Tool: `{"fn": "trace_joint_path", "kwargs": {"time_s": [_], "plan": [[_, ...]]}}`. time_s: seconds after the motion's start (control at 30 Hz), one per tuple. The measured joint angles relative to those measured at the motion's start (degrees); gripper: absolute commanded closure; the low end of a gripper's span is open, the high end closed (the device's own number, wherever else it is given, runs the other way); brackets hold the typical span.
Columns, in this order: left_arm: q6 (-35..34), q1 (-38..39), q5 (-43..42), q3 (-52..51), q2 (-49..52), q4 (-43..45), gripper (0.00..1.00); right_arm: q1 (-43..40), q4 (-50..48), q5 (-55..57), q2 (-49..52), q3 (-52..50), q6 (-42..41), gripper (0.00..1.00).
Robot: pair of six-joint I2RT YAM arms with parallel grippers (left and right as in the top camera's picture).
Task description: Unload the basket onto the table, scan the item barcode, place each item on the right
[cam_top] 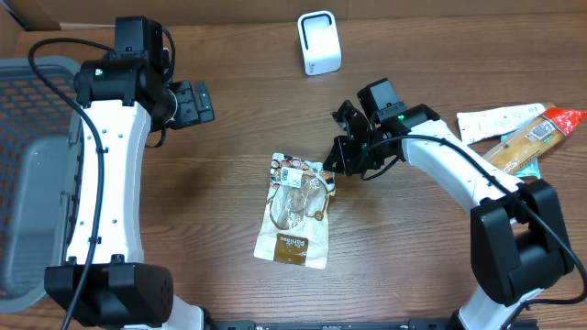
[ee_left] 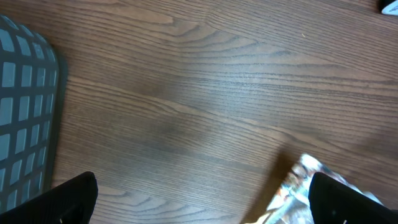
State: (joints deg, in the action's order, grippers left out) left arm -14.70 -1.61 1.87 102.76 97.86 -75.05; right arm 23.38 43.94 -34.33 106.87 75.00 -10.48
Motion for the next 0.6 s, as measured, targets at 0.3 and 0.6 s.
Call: {"fn": "trace_joint_path", "kwargs": {"time_s": [0.3,0.6], "plan": [[0.0,0.0,0.0,0.0,0.0,0.0,0.0,0.0,-0.5,5.5,0.0,0.0,-3.0,0.57],[0.0,0.0,0.0,0.0,0.0,0.0,0.0,0.2,-1.2,10.6,0.0,-5.0,-16.0,0.41]]}}
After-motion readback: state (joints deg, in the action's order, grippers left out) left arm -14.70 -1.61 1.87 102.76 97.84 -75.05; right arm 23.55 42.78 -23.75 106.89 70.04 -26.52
